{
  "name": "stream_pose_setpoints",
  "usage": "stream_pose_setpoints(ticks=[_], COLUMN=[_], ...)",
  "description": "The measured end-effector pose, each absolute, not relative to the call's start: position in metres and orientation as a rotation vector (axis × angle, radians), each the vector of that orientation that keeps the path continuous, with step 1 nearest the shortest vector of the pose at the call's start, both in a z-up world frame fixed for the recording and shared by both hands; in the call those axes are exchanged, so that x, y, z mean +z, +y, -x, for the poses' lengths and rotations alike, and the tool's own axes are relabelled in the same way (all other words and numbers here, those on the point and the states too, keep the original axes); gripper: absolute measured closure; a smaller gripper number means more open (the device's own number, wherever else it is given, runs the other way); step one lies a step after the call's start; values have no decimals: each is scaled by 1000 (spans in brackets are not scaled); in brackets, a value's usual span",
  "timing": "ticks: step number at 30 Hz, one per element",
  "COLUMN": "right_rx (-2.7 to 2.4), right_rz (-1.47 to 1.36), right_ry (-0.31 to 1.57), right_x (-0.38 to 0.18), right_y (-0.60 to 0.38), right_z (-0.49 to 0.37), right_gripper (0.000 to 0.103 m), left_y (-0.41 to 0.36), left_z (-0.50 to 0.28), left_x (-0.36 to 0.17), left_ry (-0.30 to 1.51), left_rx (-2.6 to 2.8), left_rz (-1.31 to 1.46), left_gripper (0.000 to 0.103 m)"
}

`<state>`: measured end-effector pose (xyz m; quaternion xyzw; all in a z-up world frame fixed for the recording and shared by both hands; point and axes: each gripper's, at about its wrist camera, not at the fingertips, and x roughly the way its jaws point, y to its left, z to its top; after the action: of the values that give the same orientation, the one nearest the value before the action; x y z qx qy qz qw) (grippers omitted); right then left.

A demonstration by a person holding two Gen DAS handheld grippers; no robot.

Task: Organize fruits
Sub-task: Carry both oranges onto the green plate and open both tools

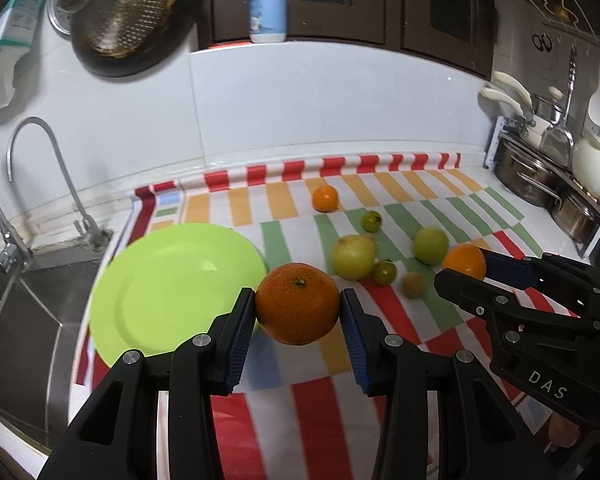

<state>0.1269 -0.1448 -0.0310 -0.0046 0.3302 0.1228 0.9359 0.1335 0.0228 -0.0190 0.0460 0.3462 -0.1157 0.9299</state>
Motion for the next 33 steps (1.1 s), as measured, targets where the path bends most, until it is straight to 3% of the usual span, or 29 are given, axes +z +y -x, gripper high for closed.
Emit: stream_pose_setpoints(ticks=[17, 33], right_rx=[322, 415], right_rz=[30, 76], right_ry=[639, 727], right_x=[-26, -64], right_y=[-56, 20], right_z=[-170, -252], right_gripper=[66, 66], left_y=[111, 163], left_z=[-174, -249], left_x=[-18, -67], left_ry=[700, 804], left_rx=[-182, -171], left_rz=[-87, -95], left_gripper=[61, 61])
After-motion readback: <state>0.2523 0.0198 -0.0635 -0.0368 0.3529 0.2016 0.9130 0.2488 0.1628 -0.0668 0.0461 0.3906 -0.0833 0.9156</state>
